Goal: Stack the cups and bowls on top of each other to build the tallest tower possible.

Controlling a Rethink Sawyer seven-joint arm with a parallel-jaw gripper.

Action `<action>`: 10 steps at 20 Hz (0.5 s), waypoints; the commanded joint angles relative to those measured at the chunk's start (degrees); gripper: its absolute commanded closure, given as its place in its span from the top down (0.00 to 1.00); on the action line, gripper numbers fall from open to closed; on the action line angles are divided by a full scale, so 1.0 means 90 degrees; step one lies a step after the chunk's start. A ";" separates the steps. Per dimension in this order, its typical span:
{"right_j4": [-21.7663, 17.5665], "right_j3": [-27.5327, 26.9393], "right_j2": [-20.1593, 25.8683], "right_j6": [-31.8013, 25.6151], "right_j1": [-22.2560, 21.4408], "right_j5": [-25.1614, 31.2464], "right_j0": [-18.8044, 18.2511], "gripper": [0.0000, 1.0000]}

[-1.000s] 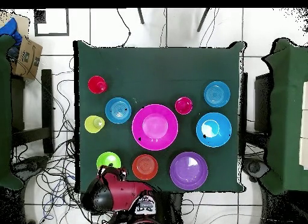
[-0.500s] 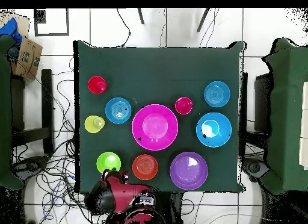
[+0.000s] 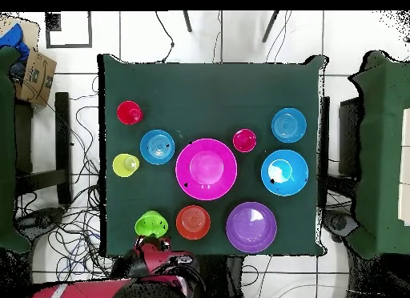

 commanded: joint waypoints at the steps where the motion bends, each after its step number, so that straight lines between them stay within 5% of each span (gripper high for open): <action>1: 0.0364 -0.0828 0.0336 0.1304 0.0527 -0.0479 0.0165 1.00; 10: 0.0635 -0.0889 0.0394 0.1463 0.0699 -0.0580 0.0383 1.00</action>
